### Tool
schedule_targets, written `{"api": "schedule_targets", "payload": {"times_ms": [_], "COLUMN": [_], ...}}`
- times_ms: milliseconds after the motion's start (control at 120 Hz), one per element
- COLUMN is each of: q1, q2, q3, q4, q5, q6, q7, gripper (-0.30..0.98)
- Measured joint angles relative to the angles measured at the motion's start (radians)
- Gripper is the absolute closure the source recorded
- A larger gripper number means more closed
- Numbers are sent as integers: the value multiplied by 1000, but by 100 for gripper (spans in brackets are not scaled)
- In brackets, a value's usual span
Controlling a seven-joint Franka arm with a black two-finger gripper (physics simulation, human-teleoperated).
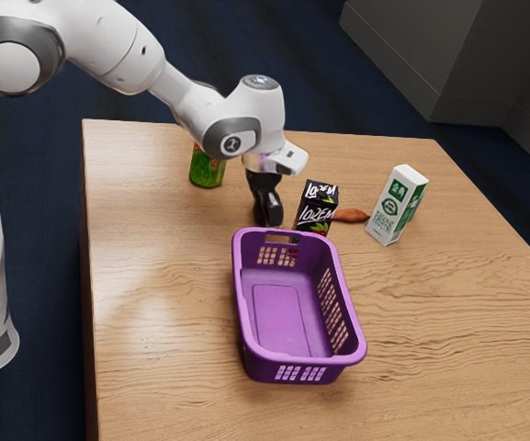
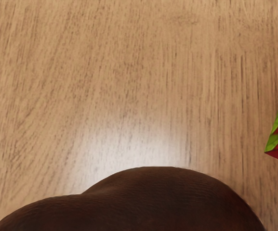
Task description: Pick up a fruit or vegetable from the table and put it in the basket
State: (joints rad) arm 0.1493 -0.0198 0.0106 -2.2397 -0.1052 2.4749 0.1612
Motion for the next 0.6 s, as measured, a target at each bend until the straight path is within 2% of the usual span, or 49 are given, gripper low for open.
{"api": "schedule_targets", "payload": {"times_ms": [83,158,308,375,442,525,600], "q1": [-4,-12,-50,-47,-40,-43,-53], "q2": [-2,-13,-75,-142,-270,-392,-449], "q3": [-1,0,3,4,0,-87,-180], "q4": [0,0,-2,-32,-114,-150,-146], "q5": [-9,-15,-13,-14,-11,-9,-7], "q6": [9,14,21,21,20,12,4], "q7": [-10,-26,-62,-79,-104,-141,-181], "gripper": [17,26,29,28,27,27,27]}}
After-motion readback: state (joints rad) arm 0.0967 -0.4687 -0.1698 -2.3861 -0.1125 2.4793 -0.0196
